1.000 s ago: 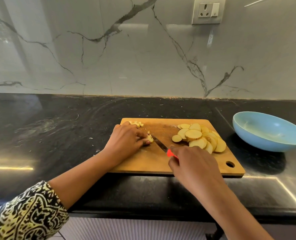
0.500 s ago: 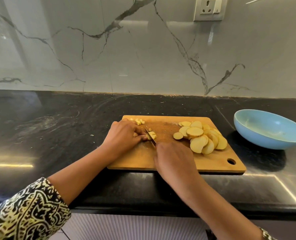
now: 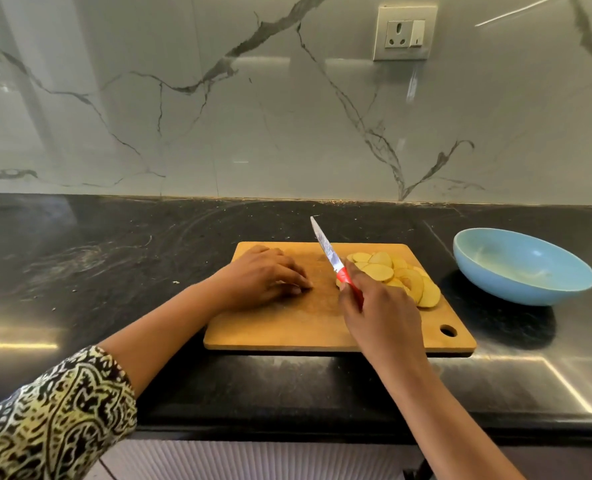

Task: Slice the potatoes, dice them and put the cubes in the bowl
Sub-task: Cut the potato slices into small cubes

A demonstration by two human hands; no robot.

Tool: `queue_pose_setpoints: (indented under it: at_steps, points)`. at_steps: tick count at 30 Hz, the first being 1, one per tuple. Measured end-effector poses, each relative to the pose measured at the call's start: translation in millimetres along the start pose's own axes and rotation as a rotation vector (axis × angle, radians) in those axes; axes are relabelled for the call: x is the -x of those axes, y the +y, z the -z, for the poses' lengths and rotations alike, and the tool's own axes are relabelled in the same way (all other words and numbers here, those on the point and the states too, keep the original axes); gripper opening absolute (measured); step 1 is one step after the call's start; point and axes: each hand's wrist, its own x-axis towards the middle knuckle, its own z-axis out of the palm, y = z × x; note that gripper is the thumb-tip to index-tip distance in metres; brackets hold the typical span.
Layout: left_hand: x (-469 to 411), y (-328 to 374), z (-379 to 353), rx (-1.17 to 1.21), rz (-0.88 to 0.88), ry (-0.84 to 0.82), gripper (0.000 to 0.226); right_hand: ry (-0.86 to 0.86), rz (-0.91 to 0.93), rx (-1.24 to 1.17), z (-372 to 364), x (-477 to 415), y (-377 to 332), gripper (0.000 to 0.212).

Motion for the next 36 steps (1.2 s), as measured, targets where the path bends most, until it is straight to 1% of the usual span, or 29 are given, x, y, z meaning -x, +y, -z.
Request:
queue_pose_setpoints:
  at_steps: [2, 5, 8, 11, 12, 14, 15, 17, 18, 22, 24, 26, 28, 31, 34, 36]
  points:
    - [-8, -13, 4, -0.083, -0.039, 0.009, 0.028, 0.003, 0.009, -0.008, -1, 0, 2, 0.044]
    - [-12, -31, 3, -0.137, -0.019, 0.073, 0.025, -0.01, -0.012, -0.019, -2, -1, 6, 0.045]
    - [-10, -42, -1, -0.135, 0.046, 0.138, 0.022, -0.017, -0.032, -0.029, -1, 0, 8, 0.045]
    - [-7, -48, 0, -0.111, 0.147, 0.248, 0.023, -0.006, -0.035, -0.045, 1, 0, 8, 0.045]
    - [-4, -49, 0, -0.079, 0.173, 0.279, 0.03, 0.004, -0.035, -0.046, 2, 1, 8, 0.045]
    - [1, -48, 1, 0.02, 0.152, 0.302, 0.054, 0.047, -0.048, -0.035, 5, -1, 12, 0.043]
    - [3, -46, 0, 0.05, 0.114, 0.284, 0.062, 0.075, -0.059, -0.028, 7, -2, 15, 0.042]
    - [5, -36, -3, 0.044, 0.055, 0.217, 0.069, 0.131, -0.082, -0.023, 12, -3, 25, 0.039]
    - [3, -30, -5, 0.04, 0.046, 0.19, 0.068, 0.152, -0.1, -0.027, 14, -4, 31, 0.038]
    - [-17, 6, -7, 0.104, 0.037, 0.145, 0.052, 0.186, -0.155, -0.05, 23, -5, 47, 0.038]
    - [-32, 26, -8, 0.051, 0.058, 0.074, 0.053, 0.181, -0.151, -0.054, 23, -6, 48, 0.038]
    - [-43, 40, -12, -0.002, 0.097, 0.019, 0.061, 0.174, -0.14, -0.057, 22, -5, 48, 0.038]
    - [-50, 45, -16, 0.01, 0.118, 0.033, 0.06, 0.17, -0.134, -0.05, 21, -5, 48, 0.038]
    - [-51, 45, -15, 0.076, 0.131, 0.076, 0.044, 0.172, -0.117, -0.036, 21, -4, 47, 0.039]
    - [-46, 47, -14, 0.082, 0.109, 0.132, 0.034, 0.188, -0.073, -0.045, 19, -1, 42, 0.038]
    - [-41, 49, -9, 0.196, 0.155, 0.172, 0.027, 0.187, -0.053, -0.049, 18, 2, 36, 0.037]
